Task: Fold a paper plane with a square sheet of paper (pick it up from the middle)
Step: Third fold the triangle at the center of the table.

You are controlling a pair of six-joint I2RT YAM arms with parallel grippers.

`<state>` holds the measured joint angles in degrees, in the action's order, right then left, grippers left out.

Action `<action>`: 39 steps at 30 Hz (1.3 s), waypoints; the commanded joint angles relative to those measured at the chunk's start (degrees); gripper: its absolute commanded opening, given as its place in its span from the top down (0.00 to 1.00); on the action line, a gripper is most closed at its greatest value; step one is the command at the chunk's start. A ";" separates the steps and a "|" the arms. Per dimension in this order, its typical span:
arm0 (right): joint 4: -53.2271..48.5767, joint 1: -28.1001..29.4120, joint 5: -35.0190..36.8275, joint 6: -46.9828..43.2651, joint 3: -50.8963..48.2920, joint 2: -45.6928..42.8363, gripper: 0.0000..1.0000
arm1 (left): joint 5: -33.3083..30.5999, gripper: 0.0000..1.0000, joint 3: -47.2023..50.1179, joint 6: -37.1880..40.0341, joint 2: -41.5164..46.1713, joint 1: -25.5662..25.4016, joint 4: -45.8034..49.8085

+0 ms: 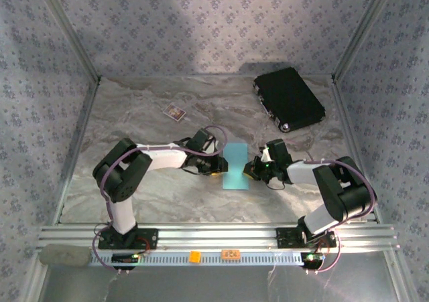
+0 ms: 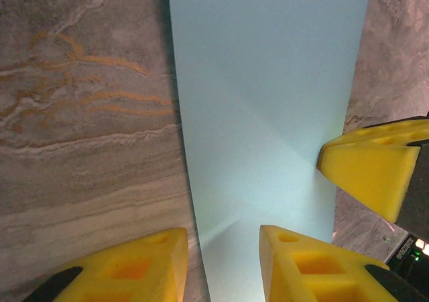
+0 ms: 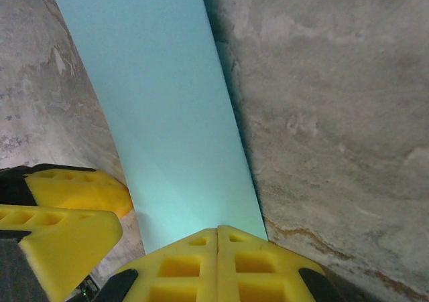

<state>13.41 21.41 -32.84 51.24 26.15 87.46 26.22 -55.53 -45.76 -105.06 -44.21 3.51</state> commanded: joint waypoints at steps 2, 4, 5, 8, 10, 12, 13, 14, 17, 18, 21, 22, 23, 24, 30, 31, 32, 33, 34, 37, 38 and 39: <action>-2.77 0.56 3.26 1.21 -1.59 1.95 0.94 | 1.88 0.67 -1.40 -0.61 -2.08 -0.51 0.32; -2.46 0.75 3.40 1.45 -1.58 2.14 0.94 | 1.99 0.68 -1.51 -0.71 -2.13 -0.49 0.03; -2.29 0.89 3.25 1.63 -1.55 2.25 0.94 | 2.01 0.68 -1.37 -0.72 -2.01 -0.46 -0.30; -1.56 1.06 3.14 2.10 -1.63 2.36 0.94 | 1.84 0.69 -0.72 -0.84 -1.34 -0.49 -1.72; -1.37 1.20 3.28 2.33 -1.55 2.45 0.94 | 1.76 0.70 -0.64 -0.87 -1.13 -0.45 -1.96; -1.36 1.37 3.25 2.37 -1.52 2.55 0.94 | 1.41 0.71 -0.34 -1.03 -0.78 -0.45 -2.28; -1.28 1.52 3.35 2.45 -1.53 2.65 0.94 | 1.25 0.71 -0.24 -1.00 -0.60 -0.52 -2.34; -1.15 1.61 3.44 2.51 -1.61 2.71 0.94 | 1.14 0.71 -0.04 -1.09 -0.35 -0.52 -2.50; -1.03 1.71 3.49 2.51 -1.41 2.90 0.94 | 0.69 0.71 0.42 -1.09 0.26 -0.47 -3.07; -0.99 1.71 3.49 2.54 -1.37 3.07 0.94 | 0.58 0.72 0.59 -1.18 0.51 -0.48 -3.32; -0.92 1.86 3.53 2.63 -1.30 3.27 0.94 | -0.19 0.72 1.24 -1.35 1.33 -0.42 -3.90; -0.93 1.88 3.49 2.60 -1.28 3.35 0.94 | -0.38 0.72 1.57 -1.52 1.72 -0.34 -4.22; -0.93 1.88 3.49 2.61 -1.28 3.48 0.94 | -0.59 0.72 2.01 -1.76 2.13 -0.24 -4.86; -0.84 1.88 3.50 2.63 -1.28 3.42 0.94 | -0.72 0.72 2.32 -1.85 2.43 -0.17 -5.28; -0.53 1.97 3.31 2.49 -1.25 3.43 0.94 | -0.91 0.75 3.09 -2.21 3.09 0.25 -5.88; -0.47 1.96 3.25 2.54 -1.26 3.48 0.93 | -0.92 0.77 3.08 -2.27 3.10 0.17 -5.88; -0.29 2.04 3.09 2.47 -1.27 3.42 0.93 | -1.03 0.78 3.06 -2.25 3.18 0.20 -5.84; 0.08 2.06 2.77 2.39 -1.28 3.42 0.92 | -1.18 0.79 3.16 -2.24 3.32 0.21 -5.77; 0.53 2.10 2.53 2.45 -1.35 3.35 0.91 | -1.32 0.81 3.23 -2.24 3.48 0.32 -5.79; 0.65 2.37 2.87 2.13 -1.28 2.66 0.89 | -1.77 0.87 3.65 -2.39 4.04 0.42 -5.71; 0.65 2.38 2.78 1.95 -1.28 2.32 0.88 | -1.78 0.88 3.92 -2.54 4.30 0.51 -5.86; 0.65 2.41 2.78 1.80 -1.27 2.01 0.87 | -1.78 0.90 4.16 -2.71 4.58 0.60 -6.04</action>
<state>17.50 23.09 -32.38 53.36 26.11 88.82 24.99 -52.53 -48.12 -102.83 -44.10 -1.74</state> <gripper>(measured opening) 0.131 0.108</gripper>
